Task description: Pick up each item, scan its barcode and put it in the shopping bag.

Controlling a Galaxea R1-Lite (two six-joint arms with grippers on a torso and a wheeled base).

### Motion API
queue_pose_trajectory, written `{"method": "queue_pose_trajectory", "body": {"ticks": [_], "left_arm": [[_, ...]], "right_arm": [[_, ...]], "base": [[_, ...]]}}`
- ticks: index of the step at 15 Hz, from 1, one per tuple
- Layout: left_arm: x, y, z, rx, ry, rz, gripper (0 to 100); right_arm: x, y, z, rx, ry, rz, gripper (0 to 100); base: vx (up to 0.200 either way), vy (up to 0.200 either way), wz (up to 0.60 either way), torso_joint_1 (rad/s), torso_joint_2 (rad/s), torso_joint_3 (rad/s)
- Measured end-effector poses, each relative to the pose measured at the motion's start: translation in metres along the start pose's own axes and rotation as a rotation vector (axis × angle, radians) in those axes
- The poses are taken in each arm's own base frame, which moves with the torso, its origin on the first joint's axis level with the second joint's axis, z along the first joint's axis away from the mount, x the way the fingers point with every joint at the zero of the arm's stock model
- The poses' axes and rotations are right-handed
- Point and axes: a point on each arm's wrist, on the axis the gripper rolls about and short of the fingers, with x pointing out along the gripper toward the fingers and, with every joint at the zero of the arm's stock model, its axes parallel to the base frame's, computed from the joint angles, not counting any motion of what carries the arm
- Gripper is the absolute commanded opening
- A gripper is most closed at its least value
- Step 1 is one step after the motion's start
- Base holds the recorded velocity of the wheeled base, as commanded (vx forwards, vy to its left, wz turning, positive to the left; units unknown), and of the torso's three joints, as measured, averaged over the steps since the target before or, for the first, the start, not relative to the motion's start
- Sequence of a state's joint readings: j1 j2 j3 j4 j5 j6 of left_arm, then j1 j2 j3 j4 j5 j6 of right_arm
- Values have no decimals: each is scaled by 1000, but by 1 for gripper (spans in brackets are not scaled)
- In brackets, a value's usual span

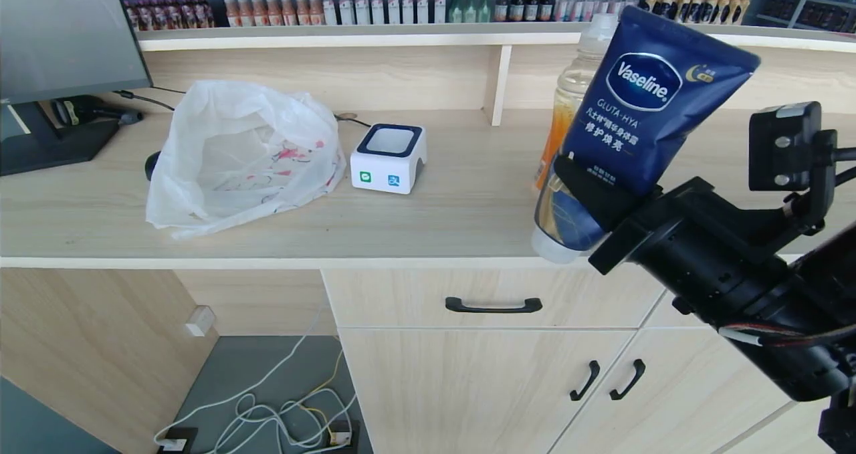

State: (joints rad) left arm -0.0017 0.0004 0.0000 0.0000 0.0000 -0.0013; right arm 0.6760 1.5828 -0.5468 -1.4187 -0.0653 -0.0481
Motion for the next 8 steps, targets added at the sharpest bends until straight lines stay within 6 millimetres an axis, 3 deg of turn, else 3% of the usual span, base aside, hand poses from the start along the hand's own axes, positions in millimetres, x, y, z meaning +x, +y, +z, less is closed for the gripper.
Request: {"method": "queue_pose_trajectory", "body": {"ticks": [4,8], "left_arm": [[0,0,0,0,0,0,0],[0,0,0,0,0,0,0]], "right_arm": [[2,-6,-12,25,15,-85,0],[9,-16,-6,13,-29,-153,0]], "base": [[0,0,0,0,0,0],[0,0,0,0,0,0]]}}
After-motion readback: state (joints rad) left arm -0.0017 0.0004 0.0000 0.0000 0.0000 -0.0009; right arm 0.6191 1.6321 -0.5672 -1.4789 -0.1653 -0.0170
